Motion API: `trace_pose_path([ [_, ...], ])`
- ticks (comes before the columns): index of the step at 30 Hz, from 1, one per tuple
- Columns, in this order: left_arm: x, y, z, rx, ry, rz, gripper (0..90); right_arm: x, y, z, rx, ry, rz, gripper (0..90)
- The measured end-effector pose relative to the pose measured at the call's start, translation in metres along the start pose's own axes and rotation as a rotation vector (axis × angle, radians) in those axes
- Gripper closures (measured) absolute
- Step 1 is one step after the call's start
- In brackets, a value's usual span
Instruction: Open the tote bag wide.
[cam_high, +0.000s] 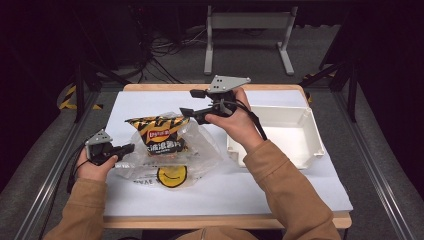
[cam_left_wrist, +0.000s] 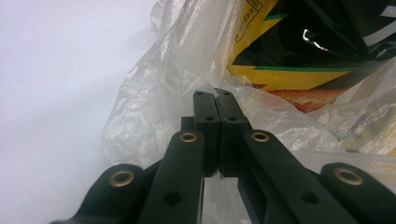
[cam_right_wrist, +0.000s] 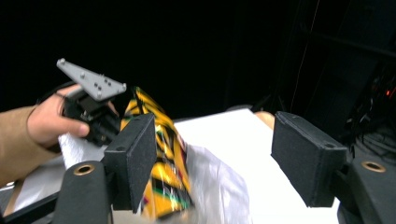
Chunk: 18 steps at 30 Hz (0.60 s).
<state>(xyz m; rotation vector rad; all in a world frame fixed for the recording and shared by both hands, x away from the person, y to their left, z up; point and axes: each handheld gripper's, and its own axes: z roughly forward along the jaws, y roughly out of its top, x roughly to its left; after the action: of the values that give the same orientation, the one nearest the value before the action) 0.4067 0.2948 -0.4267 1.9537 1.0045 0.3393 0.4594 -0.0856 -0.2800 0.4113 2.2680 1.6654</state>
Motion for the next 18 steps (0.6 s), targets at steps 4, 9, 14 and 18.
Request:
trace_pose_path([
  [4, -0.002, 0.001, -0.001, -0.009, 0.001, 0.0, 88.7, 0.004, -0.008, -0.008, 0.01, 0.024, 0.018, 31.1],
  [9, -0.004, 0.003, -0.003, -0.035, 0.0, 0.004, 88.3, 0.014, -0.028, -0.014, 0.054, 0.112, 0.067, 27.9],
  [14, -0.004, 0.004, -0.002, -0.033, 0.001, 0.009, 88.3, 0.021, -0.045, -0.004, 0.158, 0.069, 0.024, 26.1],
  [18, -0.005, 0.003, -0.002, -0.029, -0.002, 0.01, 88.3, 0.024, -0.059, 0.008, 0.22, 0.001, 0.018, 27.6],
])
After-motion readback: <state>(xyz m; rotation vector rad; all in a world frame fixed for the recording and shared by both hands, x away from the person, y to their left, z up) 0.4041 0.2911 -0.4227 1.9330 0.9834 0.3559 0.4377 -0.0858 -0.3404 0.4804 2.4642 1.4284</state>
